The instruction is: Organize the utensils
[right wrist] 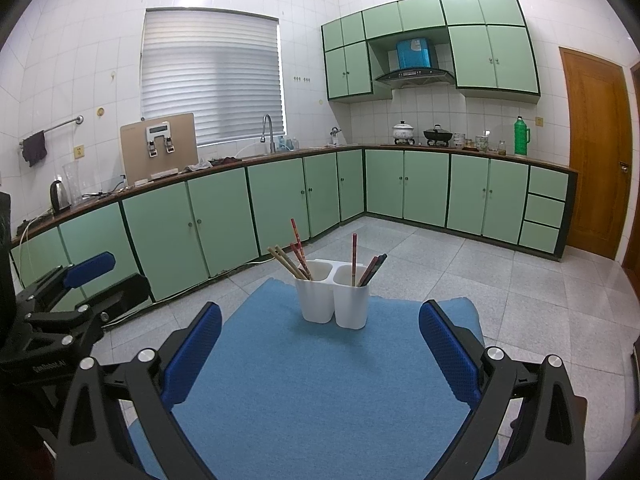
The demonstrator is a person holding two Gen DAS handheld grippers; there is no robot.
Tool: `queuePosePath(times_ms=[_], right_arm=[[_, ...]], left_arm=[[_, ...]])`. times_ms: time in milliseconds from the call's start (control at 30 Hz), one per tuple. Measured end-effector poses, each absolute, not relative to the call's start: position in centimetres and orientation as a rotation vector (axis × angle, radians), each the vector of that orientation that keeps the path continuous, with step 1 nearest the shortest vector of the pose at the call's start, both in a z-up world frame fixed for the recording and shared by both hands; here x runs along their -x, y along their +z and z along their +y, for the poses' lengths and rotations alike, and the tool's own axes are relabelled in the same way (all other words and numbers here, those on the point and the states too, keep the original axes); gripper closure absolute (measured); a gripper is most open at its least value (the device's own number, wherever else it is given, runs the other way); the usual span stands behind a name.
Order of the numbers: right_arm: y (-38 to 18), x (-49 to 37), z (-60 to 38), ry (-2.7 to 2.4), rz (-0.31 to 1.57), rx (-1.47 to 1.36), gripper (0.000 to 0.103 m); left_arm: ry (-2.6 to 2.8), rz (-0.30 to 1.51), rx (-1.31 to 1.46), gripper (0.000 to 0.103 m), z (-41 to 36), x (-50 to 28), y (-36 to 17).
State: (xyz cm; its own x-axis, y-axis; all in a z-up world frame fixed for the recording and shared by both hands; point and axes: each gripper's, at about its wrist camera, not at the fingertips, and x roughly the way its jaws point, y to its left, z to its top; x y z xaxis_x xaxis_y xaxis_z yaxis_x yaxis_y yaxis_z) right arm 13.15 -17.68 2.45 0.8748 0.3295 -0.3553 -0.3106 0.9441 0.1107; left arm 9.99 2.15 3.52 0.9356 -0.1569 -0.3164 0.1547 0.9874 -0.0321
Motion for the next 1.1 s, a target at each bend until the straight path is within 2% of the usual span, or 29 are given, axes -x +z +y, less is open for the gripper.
queuePosePath(times_ms=[1100], right_arm=[[1.2,-13.8,-18.0,0.328,0.395,-0.048,0.006]], left_arm=[[-0.161,0.344,0.014,0.011,2.0,-10.2,2.9]])
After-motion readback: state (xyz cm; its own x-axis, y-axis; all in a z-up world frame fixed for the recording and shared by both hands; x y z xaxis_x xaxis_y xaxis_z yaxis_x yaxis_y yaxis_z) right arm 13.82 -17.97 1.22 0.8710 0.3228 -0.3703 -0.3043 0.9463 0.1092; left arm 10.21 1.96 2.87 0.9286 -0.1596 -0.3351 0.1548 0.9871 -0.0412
